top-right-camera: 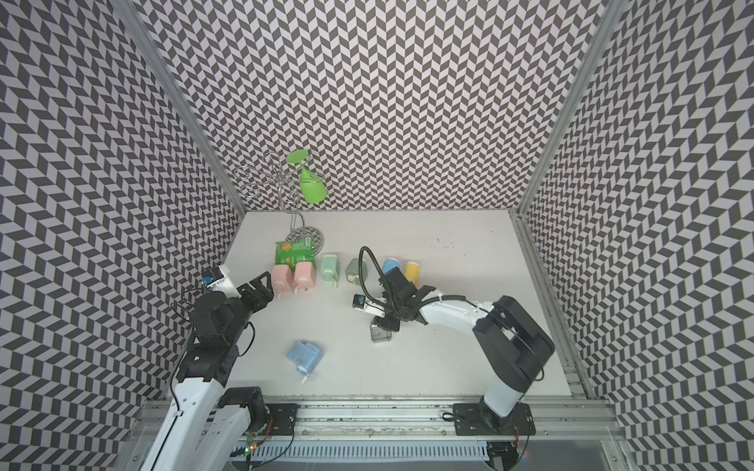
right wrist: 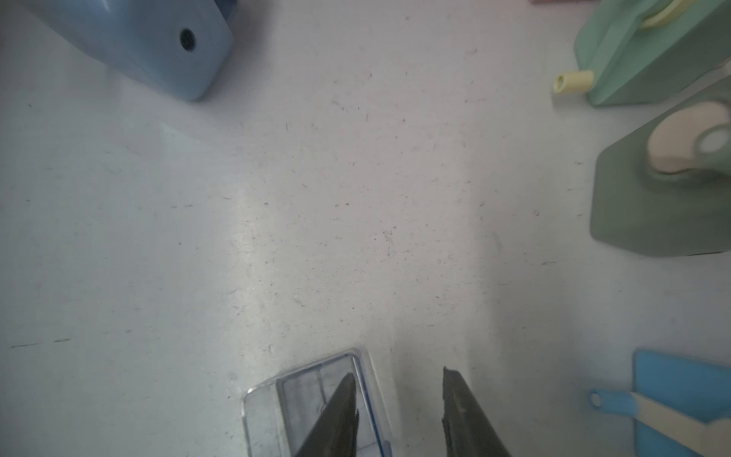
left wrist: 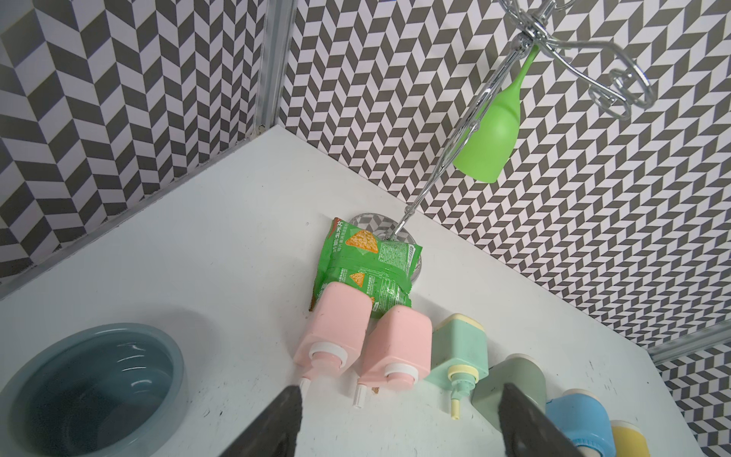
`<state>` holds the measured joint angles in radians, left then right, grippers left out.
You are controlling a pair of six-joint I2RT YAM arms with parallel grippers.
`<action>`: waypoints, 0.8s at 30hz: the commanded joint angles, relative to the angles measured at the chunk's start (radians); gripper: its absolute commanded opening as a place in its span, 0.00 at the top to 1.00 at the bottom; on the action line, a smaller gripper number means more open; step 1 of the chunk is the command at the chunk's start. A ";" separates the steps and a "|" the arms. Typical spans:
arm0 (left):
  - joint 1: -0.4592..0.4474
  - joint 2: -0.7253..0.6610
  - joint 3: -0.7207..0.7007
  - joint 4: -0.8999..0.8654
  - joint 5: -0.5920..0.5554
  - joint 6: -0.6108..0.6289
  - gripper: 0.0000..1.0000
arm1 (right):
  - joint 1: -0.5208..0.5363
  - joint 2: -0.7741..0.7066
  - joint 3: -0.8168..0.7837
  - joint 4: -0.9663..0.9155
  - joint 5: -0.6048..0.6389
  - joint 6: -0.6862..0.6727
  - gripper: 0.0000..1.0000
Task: Put the tray back into the pencil sharpener
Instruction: Pick up the pencil sharpener from the center of the board.
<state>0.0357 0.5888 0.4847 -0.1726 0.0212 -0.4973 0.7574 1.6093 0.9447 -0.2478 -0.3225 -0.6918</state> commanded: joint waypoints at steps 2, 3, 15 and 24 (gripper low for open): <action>0.008 -0.003 -0.008 0.022 0.010 0.032 0.21 | 0.028 -0.221 -0.077 0.167 -0.047 0.044 0.63; 0.007 -0.002 -0.008 0.022 0.010 0.034 0.21 | 0.037 -0.259 -0.105 0.222 -0.047 0.071 0.63; 0.007 0.022 -0.021 0.001 -0.031 -0.061 0.10 | 0.132 -0.199 -0.168 0.556 -0.285 0.258 0.58; 0.007 -0.039 0.023 -0.135 -0.177 -0.158 0.00 | 0.373 0.003 -0.083 0.561 -0.026 0.156 0.53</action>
<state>0.0383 0.5598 0.4629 -0.2348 -0.0490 -0.6235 1.0870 1.5936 0.8520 0.2413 -0.4480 -0.5159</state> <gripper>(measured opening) 0.997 0.471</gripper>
